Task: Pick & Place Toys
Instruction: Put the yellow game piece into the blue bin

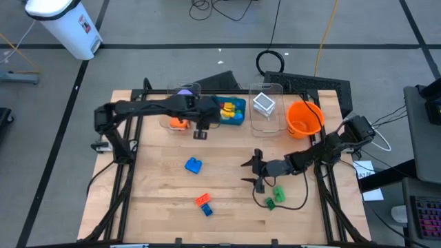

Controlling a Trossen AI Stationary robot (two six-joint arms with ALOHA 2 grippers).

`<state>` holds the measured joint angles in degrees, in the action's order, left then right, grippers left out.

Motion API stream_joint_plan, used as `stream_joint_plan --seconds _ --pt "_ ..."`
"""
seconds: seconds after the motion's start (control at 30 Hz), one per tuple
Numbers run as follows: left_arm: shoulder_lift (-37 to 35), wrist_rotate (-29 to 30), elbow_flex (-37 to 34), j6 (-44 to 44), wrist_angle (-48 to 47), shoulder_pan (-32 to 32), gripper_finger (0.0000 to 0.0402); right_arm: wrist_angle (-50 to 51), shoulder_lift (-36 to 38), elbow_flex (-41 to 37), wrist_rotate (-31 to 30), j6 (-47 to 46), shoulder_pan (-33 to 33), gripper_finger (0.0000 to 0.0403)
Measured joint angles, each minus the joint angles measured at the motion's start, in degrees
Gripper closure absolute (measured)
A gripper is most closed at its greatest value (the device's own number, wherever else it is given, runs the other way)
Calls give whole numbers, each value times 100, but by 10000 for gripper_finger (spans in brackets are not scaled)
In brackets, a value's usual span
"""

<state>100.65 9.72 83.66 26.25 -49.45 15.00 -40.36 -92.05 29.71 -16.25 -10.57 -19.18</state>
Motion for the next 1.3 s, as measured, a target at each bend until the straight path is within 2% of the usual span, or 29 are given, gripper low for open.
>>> stream_joint_plan --seconds 0.13,0.23,0.4,0.5,0.6,0.7,0.87,1.13,1.3 --pt "-298 253 4 47 281 174 251 -185 2 2 -4 171 127 133" --pt "-320 209 4 126 424 441 250 -229 2 2 -2 174 196 133" --pt "-119 -180 0 330 1035 972 270 -230 3 2 -4 144 204 133" --pt "-7 -511 4 346 1444 1255 269 -232 4 2 -5 126 204 133" --pt "174 -570 4 322 1586 1415 254 -249 4 2 -8 125 202 133" --pt "338 -604 0 211 1588 1468 249 -257 4 2 -6 139 210 133" --pt "626 -843 2 61 1894 1403 264 -276 4 2 -1 219 225 133" --pt "913 -774 109 -38 1856 1446 248 -269 4 2 2 164 225 133" --pt "885 -773 138 -58 1941 1461 256 -268 3 2 4 167 225 133"
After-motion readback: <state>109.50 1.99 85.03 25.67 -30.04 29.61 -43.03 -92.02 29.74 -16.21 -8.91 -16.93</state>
